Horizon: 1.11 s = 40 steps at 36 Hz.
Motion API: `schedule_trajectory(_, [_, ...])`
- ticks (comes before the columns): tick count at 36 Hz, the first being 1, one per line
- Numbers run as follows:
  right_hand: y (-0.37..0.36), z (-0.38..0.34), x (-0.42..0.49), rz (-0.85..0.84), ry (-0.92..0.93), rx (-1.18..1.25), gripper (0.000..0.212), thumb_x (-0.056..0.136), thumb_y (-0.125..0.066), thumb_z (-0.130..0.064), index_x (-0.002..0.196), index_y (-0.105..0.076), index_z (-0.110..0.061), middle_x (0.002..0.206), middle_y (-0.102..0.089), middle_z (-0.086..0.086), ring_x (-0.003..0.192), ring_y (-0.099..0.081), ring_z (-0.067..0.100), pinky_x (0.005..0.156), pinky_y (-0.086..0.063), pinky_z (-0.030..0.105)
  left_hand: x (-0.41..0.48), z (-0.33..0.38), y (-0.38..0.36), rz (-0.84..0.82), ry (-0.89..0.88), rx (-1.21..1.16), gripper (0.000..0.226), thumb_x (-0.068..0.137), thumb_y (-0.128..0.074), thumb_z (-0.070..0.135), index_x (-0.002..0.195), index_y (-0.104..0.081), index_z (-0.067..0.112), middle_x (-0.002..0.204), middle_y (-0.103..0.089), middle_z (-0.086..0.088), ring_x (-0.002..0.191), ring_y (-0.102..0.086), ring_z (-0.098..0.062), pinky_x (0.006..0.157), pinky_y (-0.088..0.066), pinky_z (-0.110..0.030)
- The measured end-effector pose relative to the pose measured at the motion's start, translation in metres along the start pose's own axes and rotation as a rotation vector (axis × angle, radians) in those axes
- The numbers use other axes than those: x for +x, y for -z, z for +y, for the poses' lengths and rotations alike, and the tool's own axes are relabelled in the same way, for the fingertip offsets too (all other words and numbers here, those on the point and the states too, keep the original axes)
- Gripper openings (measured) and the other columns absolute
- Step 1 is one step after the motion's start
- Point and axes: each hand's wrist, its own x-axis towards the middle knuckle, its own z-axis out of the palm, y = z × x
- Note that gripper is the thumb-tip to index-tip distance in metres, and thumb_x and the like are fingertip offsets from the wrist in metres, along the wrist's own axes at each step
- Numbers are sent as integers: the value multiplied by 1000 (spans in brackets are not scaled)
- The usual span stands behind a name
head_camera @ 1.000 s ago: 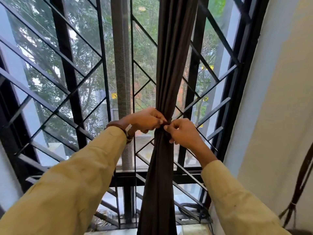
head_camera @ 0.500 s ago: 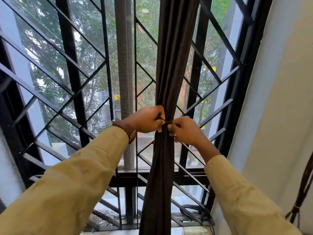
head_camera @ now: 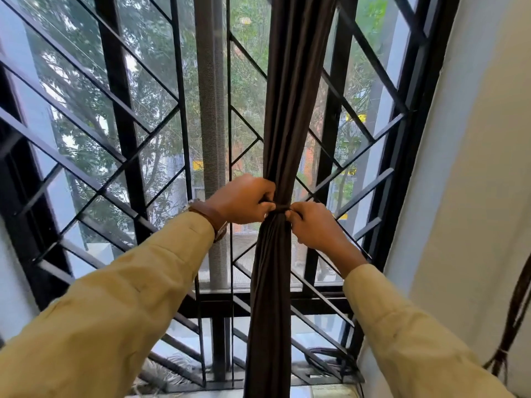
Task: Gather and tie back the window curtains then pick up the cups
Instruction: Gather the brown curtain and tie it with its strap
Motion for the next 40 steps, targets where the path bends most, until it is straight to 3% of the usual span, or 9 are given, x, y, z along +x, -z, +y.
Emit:
schedule_trajectory(4, [3,-1,2,-3,56,-119,25,102,-46,-25,94,-65,-11,68,-50,-3,69,-52,26,60,-38,32,2,-1,5,-1,-12,107,24,86,-66,27,68,-53,18,55,-50,4,54,-51,-19,52,-43,-31])
schedule_trajectory(10, [14,2,9,4,110,-230,26,101,-45,-25,91,-65,-11,69,-51,-1,69,-50,27,60,-35,32,4,-6,12,-36,-34,182,26,88,-63,24,68,-48,19,57,-46,3,57,-45,-20,56,-29,-26])
schedule_trajectory(13, [19,8,14,-5,142,-277,27,101,-45,-26,90,-65,-12,66,-52,-1,68,-56,29,58,-36,32,7,-11,21,-44,8,143,28,86,-65,24,65,-48,19,57,-50,3,55,-48,-19,54,-31,-25])
schedule_trajectory(18, [27,18,22,8,188,-291,24,99,-47,-27,88,-66,-17,67,-58,-1,63,-57,26,59,-50,37,6,-18,32,-89,177,-124,22,89,-66,17,71,-56,11,54,-66,-2,43,-64,-18,42,-53,-30])
schedule_trajectory(22, [32,22,27,34,233,-305,23,99,-49,-28,87,-65,-18,65,-57,-2,60,-56,24,56,-50,35,4,-19,34,-74,251,-259,24,89,-68,15,70,-55,7,53,-67,-7,37,-60,-18,37,-43,-21])
schedule_trajectory(40, [18,48,20,80,322,-304,26,96,-44,-25,73,-52,-16,61,-56,-1,54,-53,22,54,-50,37,1,-29,20,-42,250,-408,26,88,-68,12,69,-56,0,53,-66,-11,42,-63,-27,40,-48,-26])
